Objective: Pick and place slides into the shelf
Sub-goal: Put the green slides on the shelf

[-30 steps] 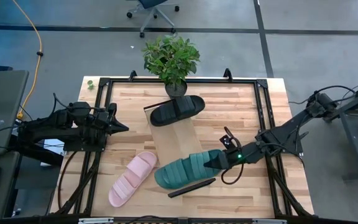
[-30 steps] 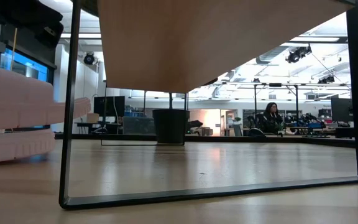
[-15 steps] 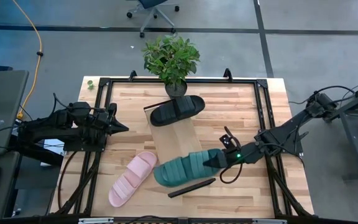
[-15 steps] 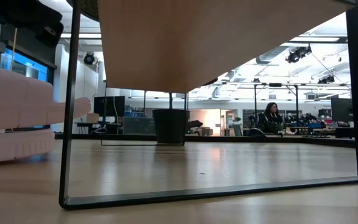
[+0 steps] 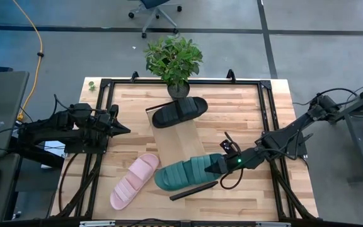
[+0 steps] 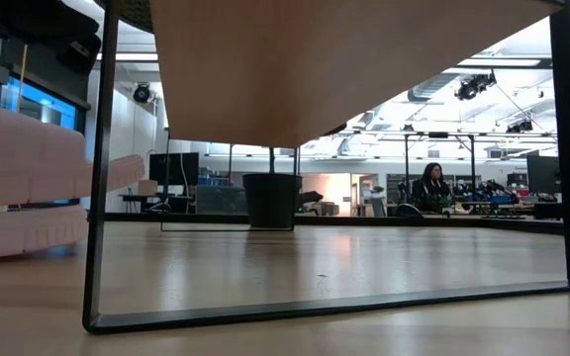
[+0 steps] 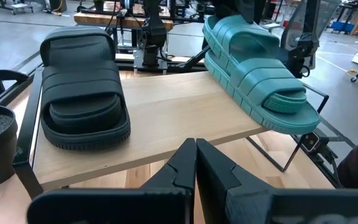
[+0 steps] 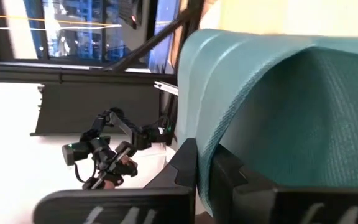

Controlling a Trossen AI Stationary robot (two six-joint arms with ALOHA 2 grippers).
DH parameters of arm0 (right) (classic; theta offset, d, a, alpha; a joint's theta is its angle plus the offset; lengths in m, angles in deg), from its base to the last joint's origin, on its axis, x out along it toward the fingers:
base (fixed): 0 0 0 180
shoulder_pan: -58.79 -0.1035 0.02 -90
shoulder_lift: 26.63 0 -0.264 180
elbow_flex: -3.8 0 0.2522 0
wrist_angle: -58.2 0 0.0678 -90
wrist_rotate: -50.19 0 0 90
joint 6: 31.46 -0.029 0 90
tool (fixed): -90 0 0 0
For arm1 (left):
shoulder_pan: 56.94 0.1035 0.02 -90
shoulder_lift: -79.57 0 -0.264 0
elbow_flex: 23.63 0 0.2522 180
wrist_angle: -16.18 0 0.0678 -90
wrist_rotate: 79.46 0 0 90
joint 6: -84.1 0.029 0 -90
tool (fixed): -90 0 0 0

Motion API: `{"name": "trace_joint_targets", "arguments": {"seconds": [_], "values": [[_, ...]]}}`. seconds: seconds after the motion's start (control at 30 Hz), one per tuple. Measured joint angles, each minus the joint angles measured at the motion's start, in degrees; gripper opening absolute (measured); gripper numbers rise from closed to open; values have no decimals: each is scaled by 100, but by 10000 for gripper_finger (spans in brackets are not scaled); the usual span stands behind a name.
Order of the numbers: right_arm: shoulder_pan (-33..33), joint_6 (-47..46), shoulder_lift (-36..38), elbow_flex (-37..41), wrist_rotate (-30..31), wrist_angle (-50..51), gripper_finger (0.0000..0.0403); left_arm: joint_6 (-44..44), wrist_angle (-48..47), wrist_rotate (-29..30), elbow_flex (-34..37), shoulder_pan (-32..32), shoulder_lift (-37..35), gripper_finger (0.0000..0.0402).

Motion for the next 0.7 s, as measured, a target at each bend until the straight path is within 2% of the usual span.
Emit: {"name": "trace_joint_targets", "arguments": {"seconds": [0.7], "values": [[4, -141, -8, 0, 86, 307, 2, 0, -2, -15, 0, -2, 0, 1]]}}
